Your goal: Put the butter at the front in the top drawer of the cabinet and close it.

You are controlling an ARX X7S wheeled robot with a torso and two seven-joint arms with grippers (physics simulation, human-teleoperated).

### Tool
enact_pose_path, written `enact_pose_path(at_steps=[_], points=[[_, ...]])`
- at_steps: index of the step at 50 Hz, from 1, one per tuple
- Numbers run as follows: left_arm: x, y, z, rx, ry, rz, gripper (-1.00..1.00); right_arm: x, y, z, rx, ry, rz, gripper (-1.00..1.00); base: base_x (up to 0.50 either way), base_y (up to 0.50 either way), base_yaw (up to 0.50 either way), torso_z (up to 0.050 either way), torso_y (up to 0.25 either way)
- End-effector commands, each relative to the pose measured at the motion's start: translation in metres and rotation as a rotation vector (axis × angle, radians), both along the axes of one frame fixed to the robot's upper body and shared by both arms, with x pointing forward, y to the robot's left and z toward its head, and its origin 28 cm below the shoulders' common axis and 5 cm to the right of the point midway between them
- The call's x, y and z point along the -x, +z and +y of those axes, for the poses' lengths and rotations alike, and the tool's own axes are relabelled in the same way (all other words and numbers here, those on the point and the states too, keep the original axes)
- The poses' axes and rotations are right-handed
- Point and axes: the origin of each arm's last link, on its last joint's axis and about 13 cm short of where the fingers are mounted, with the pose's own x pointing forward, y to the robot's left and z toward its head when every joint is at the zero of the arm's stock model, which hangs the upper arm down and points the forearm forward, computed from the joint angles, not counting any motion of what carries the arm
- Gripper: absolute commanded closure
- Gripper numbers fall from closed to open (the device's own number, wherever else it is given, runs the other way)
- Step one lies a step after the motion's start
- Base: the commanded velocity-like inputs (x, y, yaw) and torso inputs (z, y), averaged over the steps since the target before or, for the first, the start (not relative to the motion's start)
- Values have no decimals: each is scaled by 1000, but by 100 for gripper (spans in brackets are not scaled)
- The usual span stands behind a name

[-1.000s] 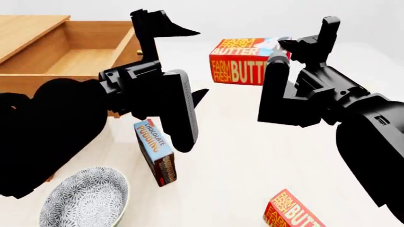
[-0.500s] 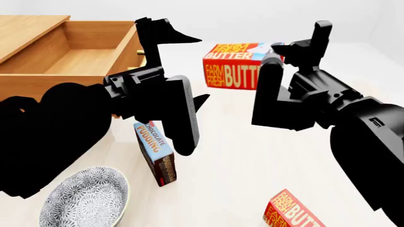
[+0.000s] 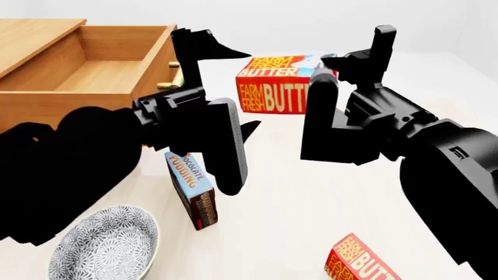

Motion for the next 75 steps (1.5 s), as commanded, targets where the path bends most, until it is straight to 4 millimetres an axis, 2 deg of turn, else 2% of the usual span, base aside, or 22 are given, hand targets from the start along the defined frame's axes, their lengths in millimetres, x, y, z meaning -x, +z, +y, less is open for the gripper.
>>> enact_pose_path(at_steps=[1, 31, 55, 56, 75], points=[[-1, -2, -1, 1, -5, 8, -100, 5, 19, 4, 9, 23, -154, 100, 0, 0, 0, 0, 0], [1, -4, 0, 8, -4, 9, -100, 19, 23, 10, 9, 57, -156, 100, 0, 0, 0, 1, 1], [2, -6, -1, 28, -18, 19, -100, 23, 26, 12, 4, 76, -156, 100, 0, 0, 0, 0, 1], [2, -6, -1, 33, -20, 19, 100, 23, 25, 13, 4, 77, -155, 100, 0, 0, 0, 0, 0], [5, -5, 0, 70, -48, 16, 100, 24, 26, 14, -3, 87, -153, 100, 0, 0, 0, 1, 1]])
